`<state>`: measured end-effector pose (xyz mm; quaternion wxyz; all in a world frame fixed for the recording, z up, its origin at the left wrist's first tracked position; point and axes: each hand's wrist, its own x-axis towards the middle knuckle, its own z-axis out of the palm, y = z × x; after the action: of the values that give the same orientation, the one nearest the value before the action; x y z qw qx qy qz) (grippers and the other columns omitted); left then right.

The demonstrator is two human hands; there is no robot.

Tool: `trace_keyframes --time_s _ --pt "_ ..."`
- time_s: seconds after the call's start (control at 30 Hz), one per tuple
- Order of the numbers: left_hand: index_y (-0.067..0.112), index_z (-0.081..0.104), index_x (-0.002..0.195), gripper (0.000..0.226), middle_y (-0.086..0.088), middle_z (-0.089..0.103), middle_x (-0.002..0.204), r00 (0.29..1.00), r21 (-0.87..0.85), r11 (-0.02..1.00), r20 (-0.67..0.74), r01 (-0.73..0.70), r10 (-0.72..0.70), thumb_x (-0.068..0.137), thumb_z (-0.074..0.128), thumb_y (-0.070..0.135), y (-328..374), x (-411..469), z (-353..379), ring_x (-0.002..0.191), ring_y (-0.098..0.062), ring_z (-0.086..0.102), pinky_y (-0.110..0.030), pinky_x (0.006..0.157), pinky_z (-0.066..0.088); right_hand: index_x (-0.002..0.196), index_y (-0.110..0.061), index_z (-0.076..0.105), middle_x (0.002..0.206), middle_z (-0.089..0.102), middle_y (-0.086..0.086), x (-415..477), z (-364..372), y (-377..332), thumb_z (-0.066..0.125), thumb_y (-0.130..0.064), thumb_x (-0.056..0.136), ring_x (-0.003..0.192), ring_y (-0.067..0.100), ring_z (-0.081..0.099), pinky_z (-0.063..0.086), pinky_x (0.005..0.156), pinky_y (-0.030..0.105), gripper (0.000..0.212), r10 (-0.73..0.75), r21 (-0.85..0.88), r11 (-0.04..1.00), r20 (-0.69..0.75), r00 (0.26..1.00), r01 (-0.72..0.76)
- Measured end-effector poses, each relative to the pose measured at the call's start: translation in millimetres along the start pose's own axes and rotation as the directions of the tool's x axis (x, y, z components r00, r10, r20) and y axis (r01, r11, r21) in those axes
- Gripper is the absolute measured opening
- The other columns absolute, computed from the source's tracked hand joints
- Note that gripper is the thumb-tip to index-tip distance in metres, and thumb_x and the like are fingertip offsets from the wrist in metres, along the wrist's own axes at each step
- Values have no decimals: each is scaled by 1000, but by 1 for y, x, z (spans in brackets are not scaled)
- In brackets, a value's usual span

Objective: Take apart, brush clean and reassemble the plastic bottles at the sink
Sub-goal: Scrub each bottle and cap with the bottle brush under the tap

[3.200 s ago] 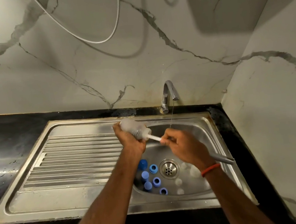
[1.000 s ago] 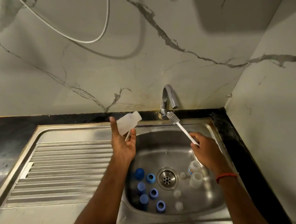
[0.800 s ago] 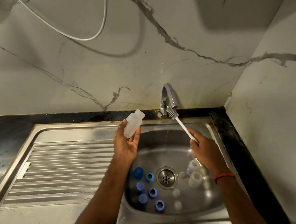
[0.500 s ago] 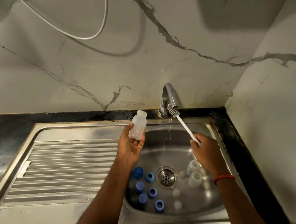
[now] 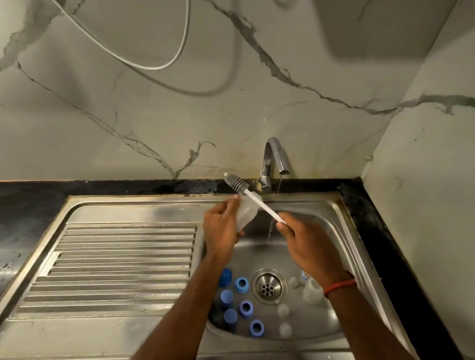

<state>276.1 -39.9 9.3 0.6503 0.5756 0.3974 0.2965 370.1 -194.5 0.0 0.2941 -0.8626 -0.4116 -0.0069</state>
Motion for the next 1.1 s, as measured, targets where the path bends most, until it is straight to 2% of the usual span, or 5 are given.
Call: trace_keyframes --time_s 0.23,0.57,0.73,0.9,1.1 --pt "15 71 108 36 -17 71 95 983 -165 980 -127 112 -134 93 66 47 3 -6 -16 55 -21 62 -25 41 45 124 -21 62 63 53 -10 -32 -7 6 47 -39 102 56 2 52 40 51 19 32 -44 2 999 -11 999 44" --pt "11 67 105 34 -18 68 92 983 -289 948 -86 134 -165 95 65 43 18 -27 -10 51 -20 59 -26 42 44 127 -17 63 61 49 -12 -29 -16 -19 49 -33 103 51 1 47 29 49 11 32 -63 15 998 -95 994 64" --pt "14 64 101 29 -23 66 106 961 -400 892 -85 209 -263 95 66 43 13 -32 -31 55 -20 58 -22 39 43 118 -27 62 59 47 -13 -62 -12 6 46 -38 103 54 3 52 35 52 13 24 -61 76 995 -26 998 63" --pt "17 59 98 25 -19 62 103 954 -393 886 -58 248 -293 96 65 41 18 -46 -20 62 -21 61 -22 42 45 126 -24 61 64 55 -9 -44 -9 -14 45 -36 103 56 5 54 43 50 20 31 -83 80 993 -66 994 89" --pt "12 58 103 31 -25 63 108 921 -503 800 -23 326 -390 96 66 41 21 -45 -40 66 -25 61 -20 39 44 133 -23 60 73 57 -14 -63 -7 5 45 -41 102 64 1 54 38 60 12 39 -72 99 992 -29 997 75"
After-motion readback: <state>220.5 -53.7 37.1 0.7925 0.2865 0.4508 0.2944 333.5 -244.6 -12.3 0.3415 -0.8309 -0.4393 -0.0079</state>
